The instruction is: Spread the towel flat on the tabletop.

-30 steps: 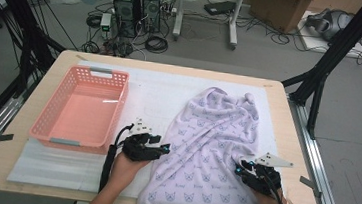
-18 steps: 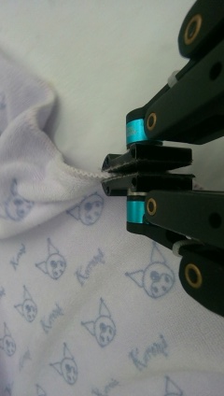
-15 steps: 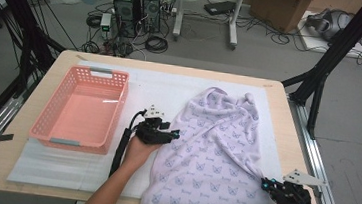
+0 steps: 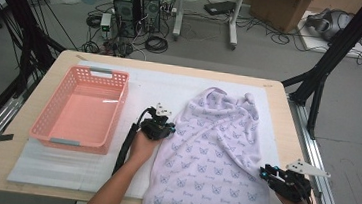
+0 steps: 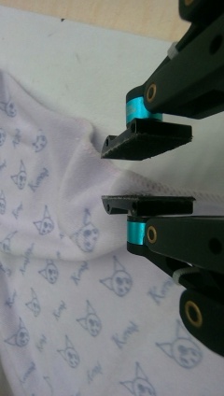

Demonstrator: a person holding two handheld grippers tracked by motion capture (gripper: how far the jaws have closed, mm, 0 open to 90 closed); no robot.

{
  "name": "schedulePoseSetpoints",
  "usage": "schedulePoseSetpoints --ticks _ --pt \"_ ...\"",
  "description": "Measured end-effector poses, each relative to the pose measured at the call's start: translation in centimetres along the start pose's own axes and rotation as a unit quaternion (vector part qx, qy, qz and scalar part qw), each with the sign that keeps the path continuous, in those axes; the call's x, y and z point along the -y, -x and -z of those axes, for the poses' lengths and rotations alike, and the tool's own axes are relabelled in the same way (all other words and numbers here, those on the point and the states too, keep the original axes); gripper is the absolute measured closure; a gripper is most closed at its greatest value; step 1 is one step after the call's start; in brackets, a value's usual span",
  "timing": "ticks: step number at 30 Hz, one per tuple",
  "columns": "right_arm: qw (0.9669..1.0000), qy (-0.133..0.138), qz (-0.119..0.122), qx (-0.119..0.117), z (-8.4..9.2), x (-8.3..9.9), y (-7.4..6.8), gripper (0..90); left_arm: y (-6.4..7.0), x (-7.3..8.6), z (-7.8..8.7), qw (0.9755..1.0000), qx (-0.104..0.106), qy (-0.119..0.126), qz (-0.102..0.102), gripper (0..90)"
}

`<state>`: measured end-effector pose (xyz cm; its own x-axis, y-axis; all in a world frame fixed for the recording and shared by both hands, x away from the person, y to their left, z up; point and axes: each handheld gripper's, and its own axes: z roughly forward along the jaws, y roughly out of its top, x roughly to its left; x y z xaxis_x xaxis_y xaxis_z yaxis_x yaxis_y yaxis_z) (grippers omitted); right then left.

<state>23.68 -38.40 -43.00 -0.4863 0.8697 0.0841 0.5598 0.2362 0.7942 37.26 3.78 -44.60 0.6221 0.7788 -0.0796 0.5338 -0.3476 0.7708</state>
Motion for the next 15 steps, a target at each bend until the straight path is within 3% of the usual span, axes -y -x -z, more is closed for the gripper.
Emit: schedulePoseSetpoints --ticks 6,10,15 --pt "1.0000 0.005 -0.007 0.004 -0.6 -0.8 0.4 70.5 -0.8 1.9 3.0 0.9996 -0.025 -0.006 0.010 86.5" --pt "0.9997 0.010 -0.020 0.010 -1.1 -1.4 1.1 70.5 -0.4 3.3 5.4 0.9996 -0.026 0.005 -0.003 86.5" --pt "0.9993 0.013 -0.033 0.012 -2.2 -2.5 1.9 70.4 0.5 5.5 7.6 0.9998 -0.016 0.013 -0.001 86.3"
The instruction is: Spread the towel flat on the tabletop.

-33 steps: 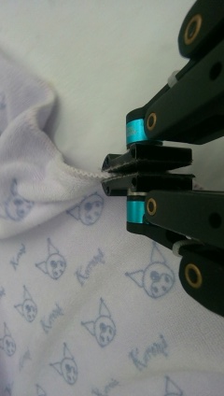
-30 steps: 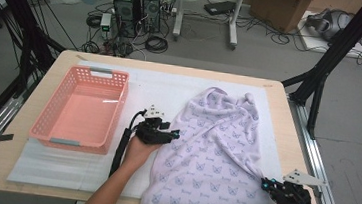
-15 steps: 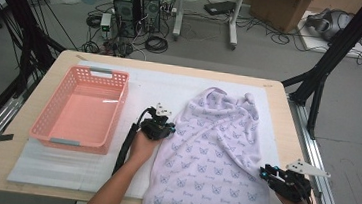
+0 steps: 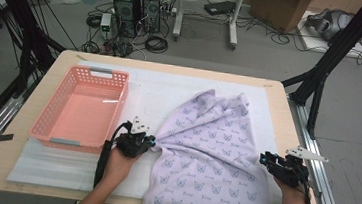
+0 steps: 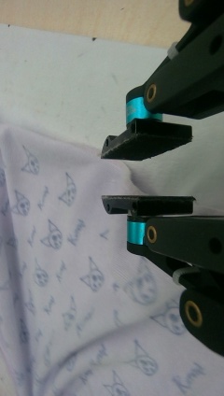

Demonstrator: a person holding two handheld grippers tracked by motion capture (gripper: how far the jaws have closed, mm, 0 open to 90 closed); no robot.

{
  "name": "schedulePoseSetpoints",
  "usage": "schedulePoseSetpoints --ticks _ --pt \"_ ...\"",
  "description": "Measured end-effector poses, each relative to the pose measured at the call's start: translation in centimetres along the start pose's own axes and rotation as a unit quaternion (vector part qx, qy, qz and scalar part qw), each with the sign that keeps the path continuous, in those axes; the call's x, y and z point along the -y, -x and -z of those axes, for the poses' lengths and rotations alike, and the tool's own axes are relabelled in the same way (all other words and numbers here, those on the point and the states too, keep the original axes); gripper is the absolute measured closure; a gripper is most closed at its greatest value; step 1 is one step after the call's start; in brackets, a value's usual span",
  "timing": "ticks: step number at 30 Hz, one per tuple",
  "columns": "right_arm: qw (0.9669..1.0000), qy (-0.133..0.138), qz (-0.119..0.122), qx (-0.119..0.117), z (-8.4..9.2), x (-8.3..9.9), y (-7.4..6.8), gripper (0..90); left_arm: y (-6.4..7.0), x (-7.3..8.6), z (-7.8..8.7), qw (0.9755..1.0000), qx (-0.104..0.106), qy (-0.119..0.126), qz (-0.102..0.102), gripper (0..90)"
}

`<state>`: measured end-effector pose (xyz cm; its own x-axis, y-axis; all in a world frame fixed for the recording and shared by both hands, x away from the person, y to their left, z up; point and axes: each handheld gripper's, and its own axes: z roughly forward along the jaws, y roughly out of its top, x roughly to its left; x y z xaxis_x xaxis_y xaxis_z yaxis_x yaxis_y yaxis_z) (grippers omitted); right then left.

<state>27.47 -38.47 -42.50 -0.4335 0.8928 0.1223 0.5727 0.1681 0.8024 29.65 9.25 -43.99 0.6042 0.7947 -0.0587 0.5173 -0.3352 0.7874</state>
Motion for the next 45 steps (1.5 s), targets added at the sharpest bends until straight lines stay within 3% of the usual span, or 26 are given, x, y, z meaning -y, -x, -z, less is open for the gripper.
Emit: schedulePoseSetpoints --ticks 6,11,12,14,15,16,18,21,23,28,31,33,35,37,39,43,45 --pt "0.9997 -0.016 -0.013 0.014 -2.7 -1.8 0.0 61.9 0.8 1.4 2.2 0.9998 0.018 0.004 0.005 86.3" --pt "0.9984 -0.046 -0.004 0.032 -5.5 -2.4 -0.1 59.1 1.3 1.8 2.3 0.9988 0.047 0.001 0.009 83.9" --pt "0.9979 -0.052 -0.004 0.038 -5.9 -2.4 -0.1 61.5 1.2 1.6 2.0 0.9985 0.052 0.007 0.011 80.0" --pt "0.9972 -0.062 0.004 0.041 -6.4 -2.2 -0.1 68.0 1.0 0.9 1.5 0.9981 0.057 0.019 0.016 64.2" --pt "0.9972 -0.061 0.012 0.041 -6.3 -2.2 -0.1 81.0 1.1 0.4 1.3 0.9976 0.063 0.026 0.012 60.7" --pt "0.9974 -0.065 0.017 0.025 -6.1 -2.2 -0.2 85.7 1.2 -0.2 1.0 0.9973 0.066 0.030 0.003 56.9" --pt "0.9960 -0.074 0.038 0.033 -5.8 -2.1 -0.4 88.3 1.3 -1.5 0.4 0.9962 0.075 0.045 -0.001 51.5" --pt "0.9944 -0.082 0.051 0.043 -4.8 -1.7 -0.1 88.6 1.1 -3.6 -0.9 0.9947 0.083 0.060 0.001 46.3" --pt "0.9935 -0.085 0.056 0.051 -3.8 -1.2 0.2 88.5 0.9 -4.8 -1.8 0.9946 0.081 0.064 0.007 42.5" --pt "0.9934 -0.087 0.047 0.056 -0.9 0.6 1.1 88.5 0.3 -6.9 -4.0 0.9950 0.060 0.080 0.005 43.0" --pt "0.9957 -0.071 0.039 0.046 0.5 1.3 1.6 88.2 -0.7 -7.7 -5.5 0.9936 0.069 0.082 0.035 43.3" --pt "0.9971 -0.054 0.039 0.038 0.9 1.5 1.6 85.2 -1.4 -8.0 -6.6 0.9947 0.054 0.078 0.041 43.3" --pt "0.9972 -0.041 0.047 0.041 0.9 1.4 1.5 77.8 -2.1 -8.2 -7.8 0.9954 0.048 0.066 0.050 43.2" --pt "0.9978 -0.031 0.046 0.037 0.8 1.1 1.4 76.0 -2.6 -8.3 -8.8 0.9957 0.030 0.069 0.054 43.3" --pt "0.9986 -0.022 0.039 0.030 0.4 0.7 1.3 71.2 -3.2 -8.4 -9.9 0.9959 0.022 0.057 0.066 43.4" --pt "0.9996 -0.009 0.021 0.015 -1.4 -0.6 1.4 58.8 -4.1 -8.9 -11.5 0.9969 0.009 0.040 0.067 46.2" --pt "0.9997 -0.011 0.017 0.016 -2.7 -1.3 1.3 56.4 -4.0 -9.0 -11.9 0.9982 0.006 0.022 0.055 52.5"
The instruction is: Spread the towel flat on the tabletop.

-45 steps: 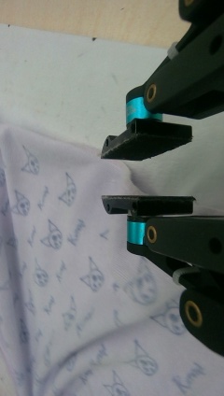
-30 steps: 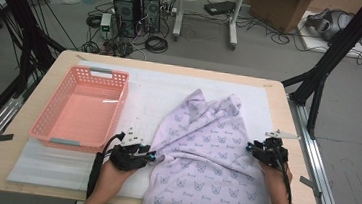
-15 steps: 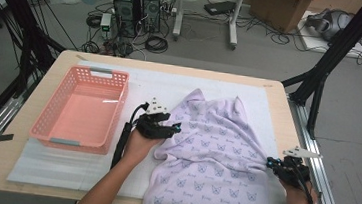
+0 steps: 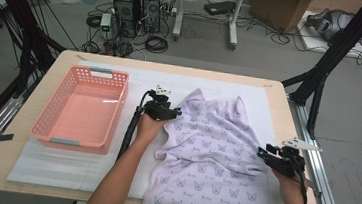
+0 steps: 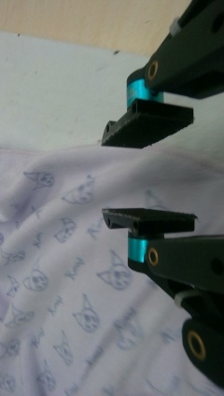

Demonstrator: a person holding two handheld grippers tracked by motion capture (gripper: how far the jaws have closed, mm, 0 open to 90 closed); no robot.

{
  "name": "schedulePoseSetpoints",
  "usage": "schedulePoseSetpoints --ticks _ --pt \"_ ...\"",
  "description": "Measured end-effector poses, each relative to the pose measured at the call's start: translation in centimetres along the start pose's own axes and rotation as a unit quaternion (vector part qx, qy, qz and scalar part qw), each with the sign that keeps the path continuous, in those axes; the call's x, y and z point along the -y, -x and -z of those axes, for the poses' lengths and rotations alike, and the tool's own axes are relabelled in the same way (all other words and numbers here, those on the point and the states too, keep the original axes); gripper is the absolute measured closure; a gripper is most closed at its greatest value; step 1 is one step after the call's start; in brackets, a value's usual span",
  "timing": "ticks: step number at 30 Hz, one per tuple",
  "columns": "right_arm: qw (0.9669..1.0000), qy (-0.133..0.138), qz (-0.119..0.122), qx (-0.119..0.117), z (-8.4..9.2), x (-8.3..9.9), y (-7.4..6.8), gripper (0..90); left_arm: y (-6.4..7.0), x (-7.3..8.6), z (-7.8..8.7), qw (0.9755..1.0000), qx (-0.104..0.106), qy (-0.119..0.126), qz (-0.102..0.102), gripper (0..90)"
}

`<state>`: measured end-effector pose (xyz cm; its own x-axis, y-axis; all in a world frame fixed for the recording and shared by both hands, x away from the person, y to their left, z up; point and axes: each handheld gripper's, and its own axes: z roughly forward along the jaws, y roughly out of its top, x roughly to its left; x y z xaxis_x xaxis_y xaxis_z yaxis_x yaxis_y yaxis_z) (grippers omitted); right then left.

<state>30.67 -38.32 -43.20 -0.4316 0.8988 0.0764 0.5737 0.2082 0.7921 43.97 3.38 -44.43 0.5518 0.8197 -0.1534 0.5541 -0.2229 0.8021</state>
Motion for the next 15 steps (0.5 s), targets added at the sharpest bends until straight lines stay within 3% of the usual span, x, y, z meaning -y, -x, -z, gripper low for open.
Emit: schedulePoseSetpoints --ticks 3,5,7,8,10,15 --pt "0.9998 -0.018 0.006 -0.001 -2.3 -1.0 -0.3 54.5 0.1 0.3 -0.4 0.9996 -0.007 -0.024 -0.017 71.1" --pt "0.9992 -0.034 0.020 0.008 -3.6 -1.6 -0.5 54.9 -0.1 0.2 0.0 0.9994 -0.010 -0.033 -0.003 86.7" --pt "0.9983 -0.050 0.026 0.015 -4.5 -1.8 -0.7 57.9 -0.2 0.2 0.4 0.9990 -0.011 -0.043 0.002 87.3" --pt "0.9983 -0.048 0.027 0.017 -4.6 -1.8 -0.7 63.8 -0.2 0.3 0.7 0.9988 -0.014 -0.046 0.004 87.4" --pt "0.9979 -0.056 0.031 -0.002 -4.2 -1.8 -0.6 85.3 -0.1 0.8 1.5 0.9988 -0.015 -0.044 0.012 87.5" --pt "0.9952 -0.075 0.060 -0.017 -2.6 -1.2 -1.1 86.9 0.6 2.3 4.2 0.9994 -0.001 -0.030 0.016 87.4"
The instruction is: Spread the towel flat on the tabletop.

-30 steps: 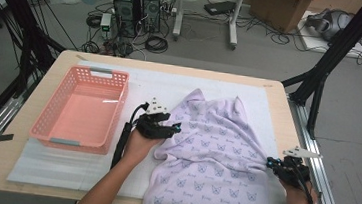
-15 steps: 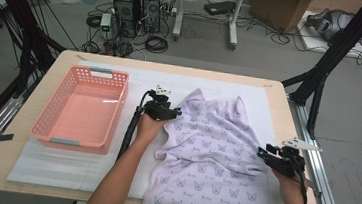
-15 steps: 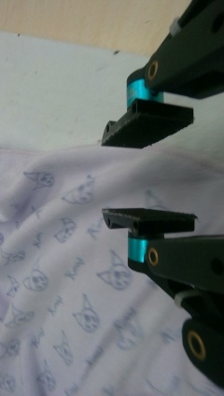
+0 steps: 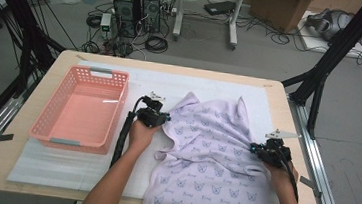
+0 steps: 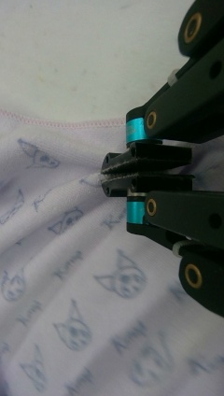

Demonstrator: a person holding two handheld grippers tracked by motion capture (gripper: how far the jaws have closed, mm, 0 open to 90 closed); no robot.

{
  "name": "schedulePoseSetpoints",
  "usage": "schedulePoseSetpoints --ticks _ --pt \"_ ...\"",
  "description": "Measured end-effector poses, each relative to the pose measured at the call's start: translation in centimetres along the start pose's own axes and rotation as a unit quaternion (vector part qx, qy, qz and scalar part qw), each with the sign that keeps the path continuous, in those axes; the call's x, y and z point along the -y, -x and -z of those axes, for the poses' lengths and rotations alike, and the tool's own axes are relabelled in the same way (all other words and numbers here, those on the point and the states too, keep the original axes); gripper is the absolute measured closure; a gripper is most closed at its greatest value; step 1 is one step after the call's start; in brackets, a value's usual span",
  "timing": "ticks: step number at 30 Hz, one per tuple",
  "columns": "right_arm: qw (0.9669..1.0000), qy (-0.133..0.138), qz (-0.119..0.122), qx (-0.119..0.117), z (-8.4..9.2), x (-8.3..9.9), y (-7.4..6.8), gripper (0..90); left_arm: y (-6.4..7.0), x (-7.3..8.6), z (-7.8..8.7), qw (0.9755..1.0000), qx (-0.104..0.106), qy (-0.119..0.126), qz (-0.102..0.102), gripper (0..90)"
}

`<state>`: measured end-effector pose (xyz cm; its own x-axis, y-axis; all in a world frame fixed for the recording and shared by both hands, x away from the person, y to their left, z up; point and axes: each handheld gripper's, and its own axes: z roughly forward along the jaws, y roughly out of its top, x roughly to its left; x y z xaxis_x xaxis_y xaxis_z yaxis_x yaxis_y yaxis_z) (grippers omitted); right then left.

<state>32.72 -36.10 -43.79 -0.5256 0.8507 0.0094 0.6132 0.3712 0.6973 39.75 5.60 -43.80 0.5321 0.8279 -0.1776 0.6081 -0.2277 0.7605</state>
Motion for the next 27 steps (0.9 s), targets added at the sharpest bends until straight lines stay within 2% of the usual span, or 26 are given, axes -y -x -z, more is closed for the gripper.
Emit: schedulePoseSetpoints --ticks 2,4,8,13,14,15,17,18,20,22,24,27 --pt "0.9999 -0.007 0.012 -0.005 0.7 0.5 -0.5 86.8 0.5 0.3 0.8 0.9998 0.006 -0.012 -0.012 87.4" --pt "0.9998 -0.005 0.010 -0.014 1.4 1.1 -0.7 86.8 1.0 0.9 1.8 0.9999 0.008 0.003 -0.011 87.3" --pt "0.9996 0.000 0.002 -0.027 3.0 2.7 -1.2 86.8 1.7 2.1 2.8 0.9996 0.022 0.000 -0.016 87.2" --pt "0.9985 -0.005 0.001 -0.054 4.7 4.2 -1.6 86.8 2.2 3.8 3.2 0.9983 0.048 -0.012 -0.031 86.6" --pt "0.9984 -0.004 0.000 -0.057 4.8 4.4 -1.6 86.7 2.1 3.9 3.1 0.9980 0.052 -0.015 -0.034 85.3" --pt "0.9983 -0.003 0.000 -0.058 4.9 4.4 -1.6 86.1 2.0 3.8 2.9 0.9980 0.053 -0.009 -0.033 79.9" --pt "0.9985 0.004 0.002 -0.055 4.9 4.1 -1.6 81.5 1.6 3.6 2.6 0.9982 0.056 0.007 -0.020 66.0" --pt "0.9986 0.010 0.001 -0.052 4.9 4.0 -1.6 76.5 1.4 3.4 2.5 0.9980 0.058 0.017 -0.021 61.0" --pt "0.9986 0.025 -0.006 -0.047 5.0 3.6 -1.4 73.4 1.0 2.6 2.0 0.9980 0.056 0.018 -0.024 58.0" --pt "0.9983 0.036 -0.010 -0.045 4.9 3.1 -1.3 72.9 0.6 1.6 1.3 0.9983 0.048 0.028 -0.018 52.8" --pt "0.9980 0.043 -0.012 -0.046 4.8 2.7 -1.1 72.7 0.1 0.7 0.7 0.9977 0.045 0.049 -0.008 49.9" --pt "0.9975 0.051 -0.013 -0.047 4.4 2.2 -1.1 70.1 -0.5 -0.3 -0.5 0.9974 0.028 0.065 -0.013 47.5"
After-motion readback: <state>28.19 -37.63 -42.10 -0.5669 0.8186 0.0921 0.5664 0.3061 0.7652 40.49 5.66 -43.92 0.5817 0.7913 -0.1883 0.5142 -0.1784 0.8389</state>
